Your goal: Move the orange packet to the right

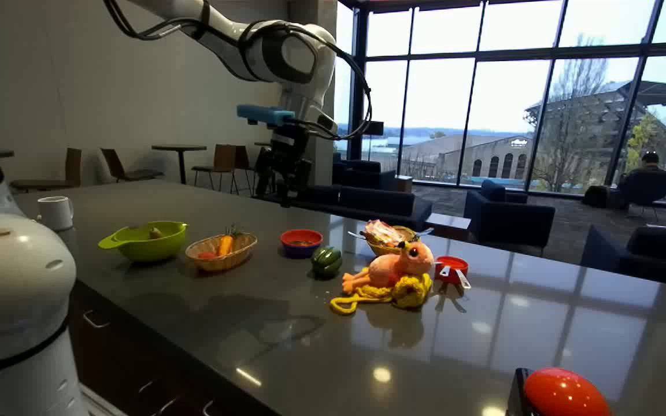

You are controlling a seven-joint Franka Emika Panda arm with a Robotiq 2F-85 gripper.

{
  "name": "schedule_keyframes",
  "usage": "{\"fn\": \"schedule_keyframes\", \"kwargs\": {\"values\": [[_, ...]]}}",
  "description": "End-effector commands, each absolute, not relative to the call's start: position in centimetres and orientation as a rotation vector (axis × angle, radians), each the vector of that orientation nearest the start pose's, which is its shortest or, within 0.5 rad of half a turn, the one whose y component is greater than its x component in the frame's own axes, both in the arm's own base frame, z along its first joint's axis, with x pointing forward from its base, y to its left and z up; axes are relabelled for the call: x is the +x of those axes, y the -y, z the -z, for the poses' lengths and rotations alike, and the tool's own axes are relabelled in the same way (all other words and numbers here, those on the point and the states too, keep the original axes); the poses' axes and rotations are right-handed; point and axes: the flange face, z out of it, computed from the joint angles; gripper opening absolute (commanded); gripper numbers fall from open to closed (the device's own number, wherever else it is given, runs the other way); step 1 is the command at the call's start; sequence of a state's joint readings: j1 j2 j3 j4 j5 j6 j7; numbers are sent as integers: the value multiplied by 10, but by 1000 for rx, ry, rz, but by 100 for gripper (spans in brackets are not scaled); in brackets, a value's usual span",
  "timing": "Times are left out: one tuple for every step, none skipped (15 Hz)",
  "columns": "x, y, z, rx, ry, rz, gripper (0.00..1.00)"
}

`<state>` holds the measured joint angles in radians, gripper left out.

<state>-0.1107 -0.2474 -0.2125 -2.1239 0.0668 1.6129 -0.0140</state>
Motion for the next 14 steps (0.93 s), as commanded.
{"fn": "schedule_keyframes", "kwargs": {"values": [[429, 142, -495, -2924, -454, -367, 100], [429, 143, -495, -2924, -454, -367, 100], [429, 143, -495, -2924, -454, -367, 100], [429, 142, -495, -2924, -454, -367, 100], [429, 142, -495, -2924, -454, -367, 100], [429, 143, -495, -2924, -454, -367, 100], [429, 143, -495, -2924, -454, -367, 100], [429, 143, -495, -2924, -454, -367, 100], [431, 143, -497, -2922, -452, -361, 100], [435, 144, -498, -2930, -457, -345, 100], [440, 145, -500, -2932, -457, -338, 100], [446, 146, -501, -2930, -452, -339, 100], [450, 146, -503, -2933, -443, -335, 100], [456, 147, -504, -2940, -444, -325, 100]]}}
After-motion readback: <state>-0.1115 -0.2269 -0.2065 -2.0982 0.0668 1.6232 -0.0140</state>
